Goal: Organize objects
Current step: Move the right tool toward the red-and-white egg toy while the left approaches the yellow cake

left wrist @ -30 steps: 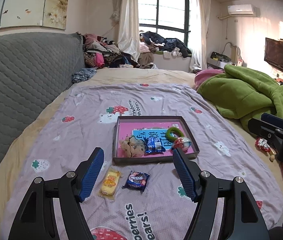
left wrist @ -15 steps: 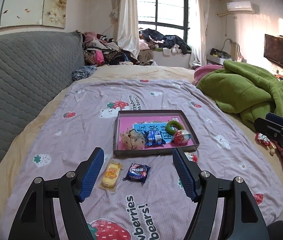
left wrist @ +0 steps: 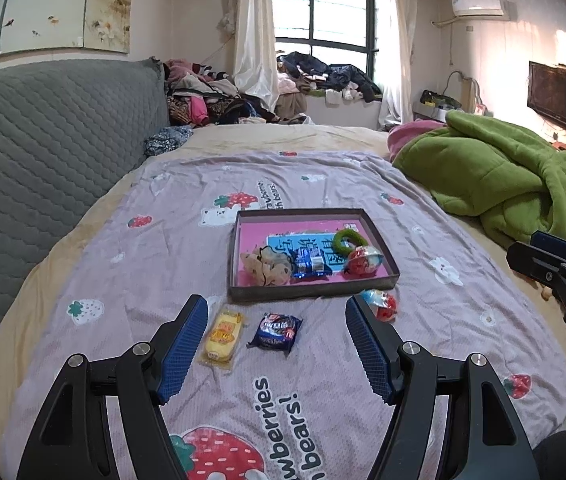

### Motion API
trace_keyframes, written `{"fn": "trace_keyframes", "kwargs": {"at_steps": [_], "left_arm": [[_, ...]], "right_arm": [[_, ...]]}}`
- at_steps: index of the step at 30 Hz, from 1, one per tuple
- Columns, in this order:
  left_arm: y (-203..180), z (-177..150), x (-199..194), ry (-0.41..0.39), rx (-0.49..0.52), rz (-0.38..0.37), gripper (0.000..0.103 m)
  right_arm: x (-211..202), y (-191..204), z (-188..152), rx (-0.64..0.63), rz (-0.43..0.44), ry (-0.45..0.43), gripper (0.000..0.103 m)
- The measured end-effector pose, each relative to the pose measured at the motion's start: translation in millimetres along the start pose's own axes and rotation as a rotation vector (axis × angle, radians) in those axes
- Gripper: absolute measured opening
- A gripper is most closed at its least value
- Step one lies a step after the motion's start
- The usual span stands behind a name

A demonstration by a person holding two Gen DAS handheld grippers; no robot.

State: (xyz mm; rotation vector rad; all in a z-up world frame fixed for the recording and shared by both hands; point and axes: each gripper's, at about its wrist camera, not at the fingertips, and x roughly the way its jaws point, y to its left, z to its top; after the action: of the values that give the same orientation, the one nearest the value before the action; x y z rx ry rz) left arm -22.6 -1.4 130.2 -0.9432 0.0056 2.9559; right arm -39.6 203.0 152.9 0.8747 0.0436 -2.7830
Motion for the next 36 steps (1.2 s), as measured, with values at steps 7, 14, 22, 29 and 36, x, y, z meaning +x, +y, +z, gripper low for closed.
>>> {"fn": "trace_keyframes", "kwargs": {"at_steps": [7,14,22,29,36], "left_arm": [[-4,-8,9,0.021,0.015,-0.002,0.073],[-8,-16,18,0.036,0.028,-0.01,0.073],[-6,-24,32,0.067,0.03,-0.02,0.073],[-5,-32,42,0.078,0.033,-0.034,0.073],[-5,-41,51,0.084,0.041,-0.05,0.073]], "right_arm": [[7,1,-9,-0.003,0.005,0.022,0.058],[14,0,-18,-0.006,0.003,0.038,0.058],[24,-1,-33,-0.002,0.001,0.063,0.058],[31,-4,-42,0.004,0.003,0.082,0.058],[41,-7,-54,0.011,0.004,0.103,0.058]]}}
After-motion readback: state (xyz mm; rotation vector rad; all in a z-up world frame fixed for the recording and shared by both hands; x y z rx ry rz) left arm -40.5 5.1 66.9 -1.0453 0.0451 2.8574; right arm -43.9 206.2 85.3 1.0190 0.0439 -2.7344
